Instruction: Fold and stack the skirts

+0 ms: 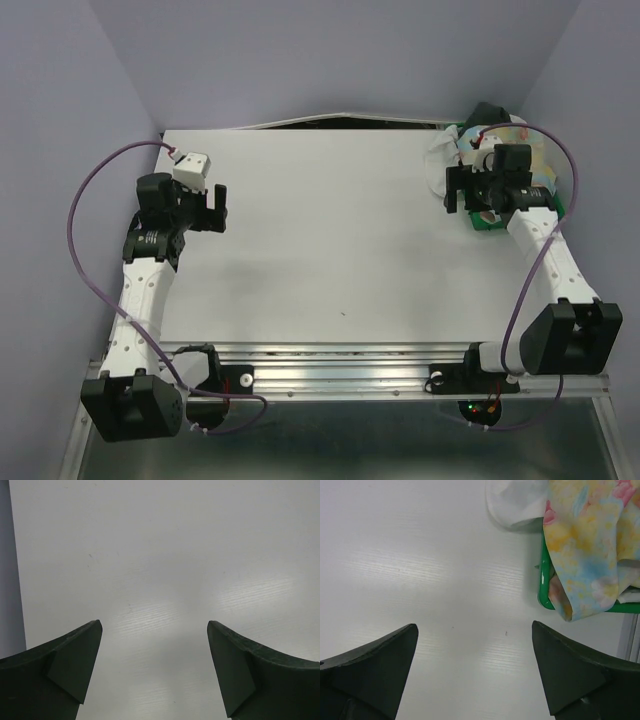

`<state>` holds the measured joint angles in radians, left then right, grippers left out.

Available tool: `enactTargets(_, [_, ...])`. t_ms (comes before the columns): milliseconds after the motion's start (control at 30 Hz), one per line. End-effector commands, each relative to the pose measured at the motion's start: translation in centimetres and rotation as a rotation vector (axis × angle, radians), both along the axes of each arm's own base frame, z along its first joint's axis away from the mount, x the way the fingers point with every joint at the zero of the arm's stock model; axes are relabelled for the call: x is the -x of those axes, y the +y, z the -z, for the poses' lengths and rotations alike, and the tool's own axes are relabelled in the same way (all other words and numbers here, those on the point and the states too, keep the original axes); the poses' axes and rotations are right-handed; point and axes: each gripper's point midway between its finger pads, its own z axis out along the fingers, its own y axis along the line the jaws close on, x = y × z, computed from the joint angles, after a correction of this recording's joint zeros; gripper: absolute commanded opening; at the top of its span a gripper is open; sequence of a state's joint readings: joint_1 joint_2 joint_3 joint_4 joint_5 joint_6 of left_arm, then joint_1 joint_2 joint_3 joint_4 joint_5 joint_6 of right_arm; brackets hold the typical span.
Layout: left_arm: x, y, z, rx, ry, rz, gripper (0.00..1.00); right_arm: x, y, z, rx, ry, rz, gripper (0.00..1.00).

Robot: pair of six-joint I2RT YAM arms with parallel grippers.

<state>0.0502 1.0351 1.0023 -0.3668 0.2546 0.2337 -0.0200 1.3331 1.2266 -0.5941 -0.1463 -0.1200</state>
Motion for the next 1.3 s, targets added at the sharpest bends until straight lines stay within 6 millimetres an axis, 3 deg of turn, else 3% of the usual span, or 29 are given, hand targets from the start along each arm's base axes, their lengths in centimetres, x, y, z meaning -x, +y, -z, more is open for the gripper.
enactTargets(0, [-0.8,-0.1,-0.8,-0.017,-0.021,0.023,0.99,-1.5,-1.9,-1.3,0.069,-0.039,0.066,1.00])
enactTargets(133, [-1.0,-0.5,-0.4,-0.005,0.016,0.044,0.99,-3.7,-2.7,-1.7,0.093,-0.031,0.073,1.00])
enactTargets(167, [-1.1,-0.5,-0.5,-0.002,0.015,0.048,0.99,-4.6,-3.6,-3.1,0.096,-0.059,0.095,1.00])
enactTargets(200, [-1.1,-0.6,-0.6,0.000,0.016,0.050,0.99,-4.8,-4.2,-2.2,0.096,-0.033,0.104,1.00])
enactTargets(300, [-1.1,-0.6,-0.8,-0.001,0.010,0.052,0.99,-7.0,-6.6,-3.0,0.097,-0.036,0.147,1.00])
enactTargets(333, [-1.1,-0.6,-0.9,-0.001,0.008,0.054,0.99,-8.0,-7.4,-4.2,0.102,-0.064,0.164,1.00])
enactTargets(367, [-1.1,-0.6,-0.9,-0.001,0.006,0.052,0.99,-8.8,-8.9,-3.1,0.100,-0.038,0.194,1.00])
enactTargets(433, [-1.0,-0.7,-0.8,0.001,0.009,0.056,0.99,-9.9,-10.4,-2.9,0.094,-0.034,0.218,1.00])
enactTargets(467, [-1.0,-0.7,-0.7,0.003,0.014,0.057,0.99,-10.7,-11.1,-4.0,0.094,-0.057,0.226,1.00])
enactTargets(500, [-1.0,-0.8,-0.7,0.006,0.017,0.061,0.99,-11.5,-12.2,-2.5,0.091,-0.025,0.238,1.00])
enactTargets(567, [-1.0,-0.9,-0.5,0.013,0.028,0.066,0.99,-12.6,-12.9,-2.5,0.089,-0.026,0.230,1.00])
enactTargets(633, [-0.9,-1.2,-0.2,0.025,0.039,0.081,0.99,-13.7,-13.5,-1.1,0.075,-0.006,0.227,1.00])
enactTargets(700, [-0.7,-1.4,0.0,0.033,0.044,0.083,0.99,-14.4,-13.6,-0.1,0.071,0.009,0.227,1.00])
enactTargets(733, [-0.7,-1.4,0.1,0.037,0.048,0.081,0.99,-15.0,-13.8,1.6,0.068,0.039,0.224,1.00])
enactTargets(800, [-0.3,-1.5,0.5,0.042,0.053,0.080,0.99,-15.9,-13.9,2.3,0.058,0.040,0.221,1.00])
enactTargets(833, [-0.2,-1.4,0.6,0.041,0.056,0.077,0.99,-16.4,-13.8,3.8,0.046,0.064,0.217,1.00])
enactTargets(967, [0.4,-1.0,1.2,0.014,0.069,0.067,0.99,-17.3,-13.2,5.2,-0.004,0.080,0.199,0.98])
enactTargets(1033, [0.6,-0.7,1.3,0.004,0.070,0.058,0.99,-17.4,-12.7,5.2,-0.022,0.079,0.182,0.87])
enactTargets(1067, [0.6,-0.8,1.6,0.004,0.073,0.059,0.99,-17.4,-12.4,5.0,-0.035,0.074,0.170,0.72])
enactTargets(1133, [0.7,-0.8,1.7,0.010,0.074,0.055,0.99,-17.3,-12.2,4.5,-0.042,0.066,0.163,0.57])
enactTargets(1167, [0.6,-0.8,1.8,0.015,0.073,0.054,0.99,-17.2,-12.1,3.9,-0.041,0.055,0.161,0.43])
enactTargets(1267, [0.5,-1.0,2.0,0.026,0.079,0.060,0.99,-16.9,-12.0,1.0,-0.032,-0.002,0.159,0.20])
